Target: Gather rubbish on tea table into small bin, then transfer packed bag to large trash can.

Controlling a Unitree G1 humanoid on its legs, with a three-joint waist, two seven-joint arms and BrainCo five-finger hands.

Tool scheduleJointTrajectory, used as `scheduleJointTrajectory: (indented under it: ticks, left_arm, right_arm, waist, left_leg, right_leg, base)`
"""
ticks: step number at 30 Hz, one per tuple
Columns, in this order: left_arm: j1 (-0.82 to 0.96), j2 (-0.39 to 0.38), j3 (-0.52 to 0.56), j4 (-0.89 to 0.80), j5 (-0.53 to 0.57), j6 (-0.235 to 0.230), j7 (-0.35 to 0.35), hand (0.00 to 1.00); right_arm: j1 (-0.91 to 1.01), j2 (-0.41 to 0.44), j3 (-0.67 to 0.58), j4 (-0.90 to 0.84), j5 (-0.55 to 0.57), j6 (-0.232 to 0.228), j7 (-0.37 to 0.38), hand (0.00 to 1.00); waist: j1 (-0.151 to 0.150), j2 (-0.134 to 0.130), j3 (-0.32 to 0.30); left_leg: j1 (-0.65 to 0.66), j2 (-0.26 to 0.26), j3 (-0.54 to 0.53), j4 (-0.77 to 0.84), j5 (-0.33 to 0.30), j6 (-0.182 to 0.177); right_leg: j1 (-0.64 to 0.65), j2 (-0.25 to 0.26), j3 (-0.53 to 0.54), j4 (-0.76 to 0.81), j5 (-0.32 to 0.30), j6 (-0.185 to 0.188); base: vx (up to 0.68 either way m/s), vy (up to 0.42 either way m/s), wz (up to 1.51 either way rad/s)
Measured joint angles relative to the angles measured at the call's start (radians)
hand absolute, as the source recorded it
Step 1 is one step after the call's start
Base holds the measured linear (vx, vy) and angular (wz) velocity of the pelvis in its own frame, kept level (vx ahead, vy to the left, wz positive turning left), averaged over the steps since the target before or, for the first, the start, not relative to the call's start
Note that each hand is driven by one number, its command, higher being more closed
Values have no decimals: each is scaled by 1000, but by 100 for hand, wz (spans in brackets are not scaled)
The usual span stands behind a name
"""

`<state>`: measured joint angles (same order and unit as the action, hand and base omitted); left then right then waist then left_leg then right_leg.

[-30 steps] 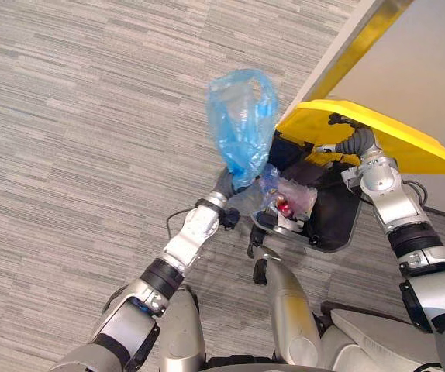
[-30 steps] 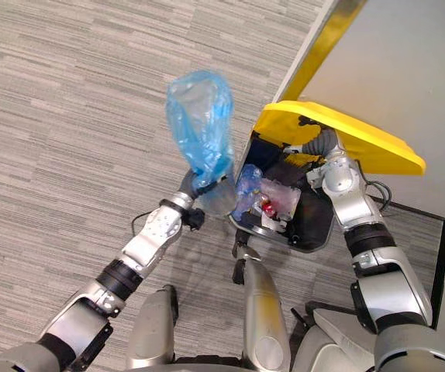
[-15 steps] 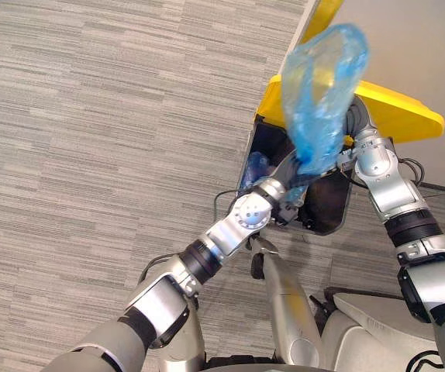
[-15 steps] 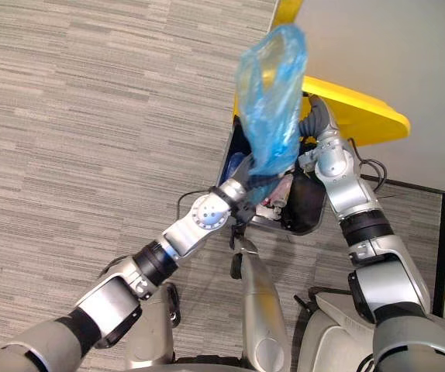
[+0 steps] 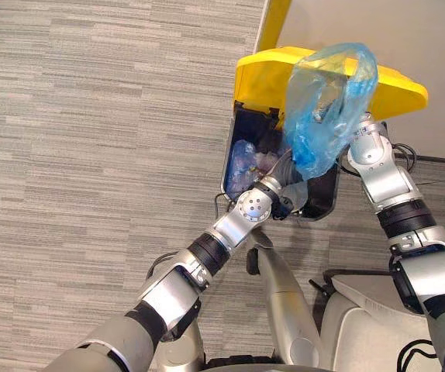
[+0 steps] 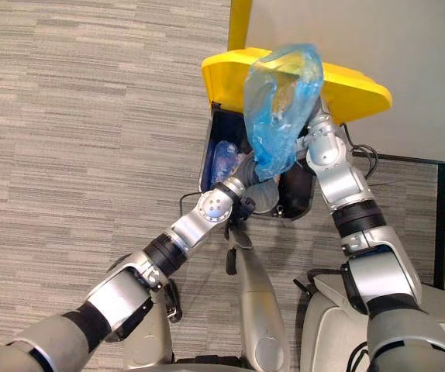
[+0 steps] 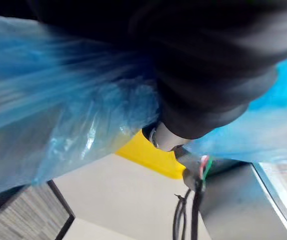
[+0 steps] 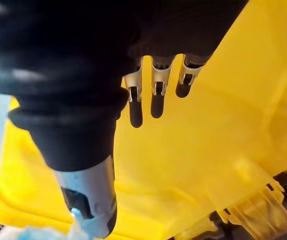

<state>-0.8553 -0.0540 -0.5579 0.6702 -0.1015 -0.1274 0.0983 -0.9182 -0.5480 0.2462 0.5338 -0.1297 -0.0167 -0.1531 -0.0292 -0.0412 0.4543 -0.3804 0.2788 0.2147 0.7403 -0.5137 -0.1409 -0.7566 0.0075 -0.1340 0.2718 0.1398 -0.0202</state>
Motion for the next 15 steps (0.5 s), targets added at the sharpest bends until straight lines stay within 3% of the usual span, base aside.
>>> scheduleJointTrajectory:
  ticks: [15]
  left_arm:
    - [-51, 5, 176, 191, 76, 37, 22, 100]
  right_arm:
    - [-29, 41, 0, 30, -188, 27, -60, 0]
  waist:
    - [-7, 5, 2]
  left_leg:
    - [-136, 19, -19, 78, -25, 5]
  right_leg:
    - [-91, 5, -1, -14, 29, 4]
  base:
    - [8, -12, 0]
